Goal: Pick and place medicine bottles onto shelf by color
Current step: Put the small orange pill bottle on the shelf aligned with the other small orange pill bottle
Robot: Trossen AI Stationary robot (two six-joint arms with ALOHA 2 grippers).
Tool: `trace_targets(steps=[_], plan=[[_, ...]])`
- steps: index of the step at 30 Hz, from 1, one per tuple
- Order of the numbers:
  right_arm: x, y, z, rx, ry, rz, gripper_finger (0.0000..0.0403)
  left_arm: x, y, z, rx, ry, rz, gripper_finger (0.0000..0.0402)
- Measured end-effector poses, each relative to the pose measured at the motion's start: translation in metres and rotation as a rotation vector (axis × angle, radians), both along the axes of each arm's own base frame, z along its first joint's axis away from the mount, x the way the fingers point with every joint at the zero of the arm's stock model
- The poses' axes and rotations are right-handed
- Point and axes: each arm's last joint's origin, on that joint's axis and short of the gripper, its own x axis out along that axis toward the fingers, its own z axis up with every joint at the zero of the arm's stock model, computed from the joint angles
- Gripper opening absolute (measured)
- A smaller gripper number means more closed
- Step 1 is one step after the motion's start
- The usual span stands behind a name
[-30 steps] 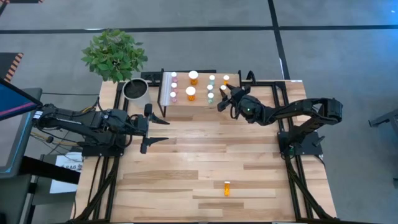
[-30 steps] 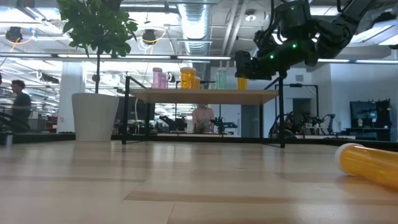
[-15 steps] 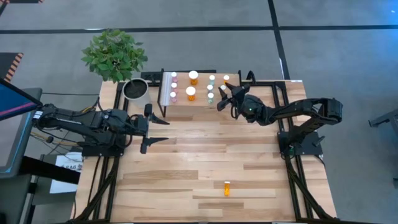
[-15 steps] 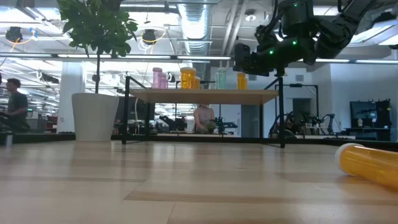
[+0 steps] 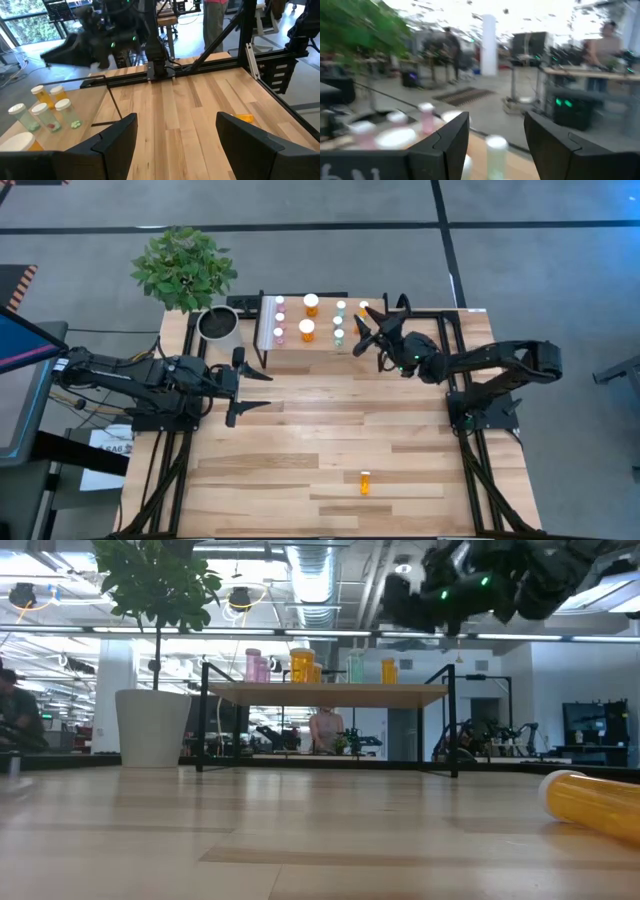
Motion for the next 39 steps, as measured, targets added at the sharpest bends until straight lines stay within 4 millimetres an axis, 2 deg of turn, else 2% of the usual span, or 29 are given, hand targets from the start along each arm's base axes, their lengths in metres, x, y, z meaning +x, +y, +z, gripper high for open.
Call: trace_targets(steps=[5,8,14,18,21,23,26,30,39], plan=[[-0.011,0.025,0.026,-0.047,-0.039,0.16,0.0215,0.0,0.0,0.0,-0.001,-0.005,0.001,0.0258],[-0.021,0.046,0.033,0.019,-0.007,0.288,0.0215,0.0,0.0,0.001,-0.002,-0.012,0.001,0.0258],[-0.039,0.113,0.051,0.13,0.061,0.672,0.0204,0.001,0.0,0.003,-0.004,-0.029,-0.001,0.0258],[-0.043,0.152,0.069,0.221,0.108,0.706,0.0196,0.001,0.0,0.007,0.008,-0.071,-0.007,0.0258],[-0.04,0.173,0.072,0.313,0.204,0.709,0.0193,0.002,-0.001,0.012,0.012,-0.124,-0.029,0.0258],[-0.035,0.183,0.07,0.397,0.265,0.706,0.0192,0.004,-0.002,0.012,0.004,-0.168,-0.038,0.0258],[-0.029,0.192,0.061,0.534,0.366,0.665,0.0192,0.006,-0.003,0.002,-0.027,-0.201,-0.058,0.0258],[-0.023,0.199,0.04,0.728,0.506,0.557,0.019,0.007,-0.003,-0.011,-0.082,-0.234,-0.059,0.0258],[0.0,0.213,0.002,1.074,0.629,0.548,0.0191,0.007,-0.003,-0.03,-0.12,-0.286,-0.055,0.0258]])
